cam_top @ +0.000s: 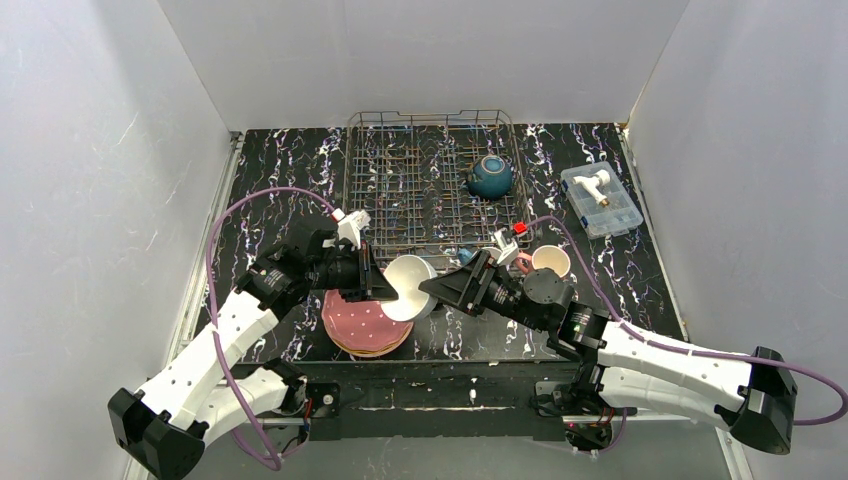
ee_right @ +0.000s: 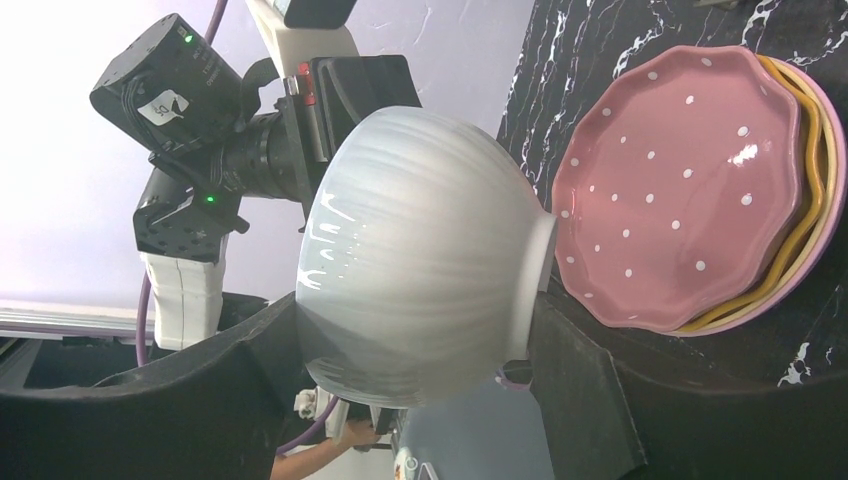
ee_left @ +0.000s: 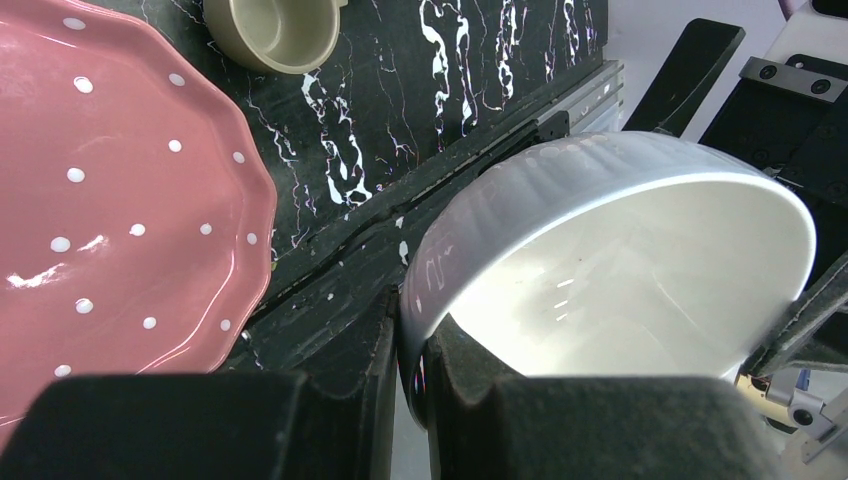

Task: Load the mixed dishes into the dish rack
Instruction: Pick up the bowl from the corner of the board.

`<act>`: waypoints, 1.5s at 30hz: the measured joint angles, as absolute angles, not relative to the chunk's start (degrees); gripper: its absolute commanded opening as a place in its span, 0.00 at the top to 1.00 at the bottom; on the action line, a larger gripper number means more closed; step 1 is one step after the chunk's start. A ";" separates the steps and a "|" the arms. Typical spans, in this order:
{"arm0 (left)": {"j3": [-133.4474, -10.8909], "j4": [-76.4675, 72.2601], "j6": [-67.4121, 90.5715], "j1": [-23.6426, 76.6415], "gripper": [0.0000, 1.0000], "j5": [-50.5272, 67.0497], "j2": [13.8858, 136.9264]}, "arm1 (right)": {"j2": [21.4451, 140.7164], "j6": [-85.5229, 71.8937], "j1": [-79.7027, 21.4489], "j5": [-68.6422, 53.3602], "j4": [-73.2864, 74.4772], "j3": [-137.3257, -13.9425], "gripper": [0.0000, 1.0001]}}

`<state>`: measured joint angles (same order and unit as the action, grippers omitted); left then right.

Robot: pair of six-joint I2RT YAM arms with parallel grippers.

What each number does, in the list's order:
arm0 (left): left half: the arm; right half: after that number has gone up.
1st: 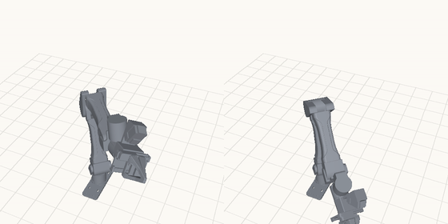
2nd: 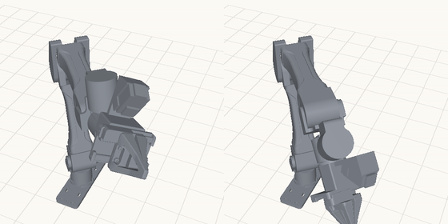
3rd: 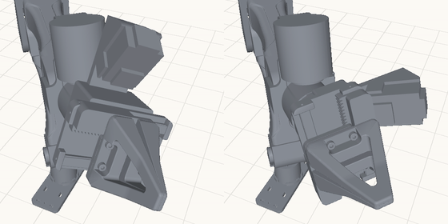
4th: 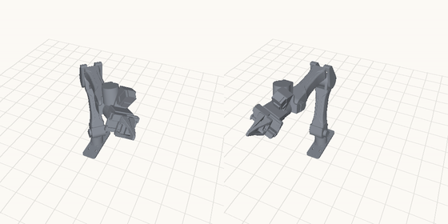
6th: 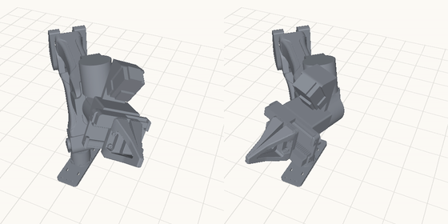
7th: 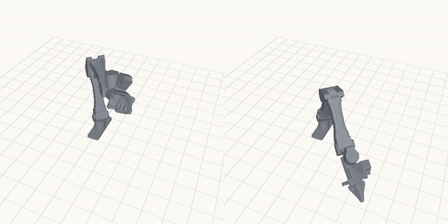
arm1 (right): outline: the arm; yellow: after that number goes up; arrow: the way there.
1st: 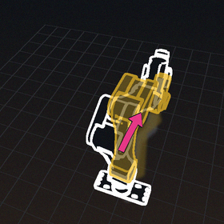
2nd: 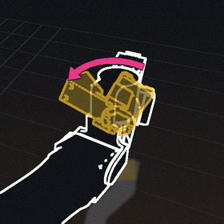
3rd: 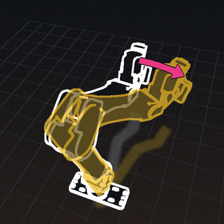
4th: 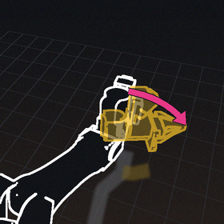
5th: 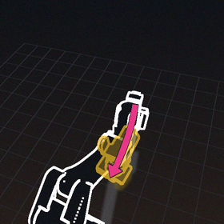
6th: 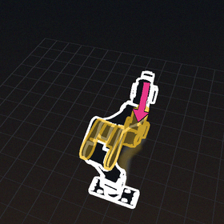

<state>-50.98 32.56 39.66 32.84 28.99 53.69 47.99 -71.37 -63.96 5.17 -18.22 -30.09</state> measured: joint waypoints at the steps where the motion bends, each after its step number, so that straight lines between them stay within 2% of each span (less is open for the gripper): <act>1: -50.98 32.58 39.66 32.84 1.00 28.97 53.69 | 48.01 -71.37 -63.96 5.15 -18.22 -30.09 0.68; 5: -50.98 32.67 39.62 32.84 0.99 28.93 53.71 | 48.01 -71.31 -63.96 5.15 -18.15 -30.11 0.77; 10: -50.98 33.01 39.55 32.84 0.88 28.71 53.69 | 48.07 -71.09 -63.96 5.15 -17.91 -30.15 0.83; 14: -50.98 33.19 39.42 32.84 0.78 28.32 53.69 | 48.07 -70.39 -63.99 5.19 -16.95 -30.57 0.86; 24: -51.00 33.63 38.94 32.84 0.64 27.20 53.67 | 47.97 -66.87 -63.99 7.44 -9.80 -32.45 0.91; 27: -51.07 34.04 38.59 32.84 0.56 26.74 53.58 | 47.97 -65.49 -63.96 8.56 -7.25 -33.21 0.92; 33: -52.49 36.77 37.30 32.84 0.52 24.08 53.15 | 48.45 -62.78 -63.96 9.87 -3.01 -35.77 0.99; 45: -57.60 43.99 32.75 32.84 0.52 14.09 49.60 | 53.17 -55.53 -62.52 13.85 6.57 -46.68 0.99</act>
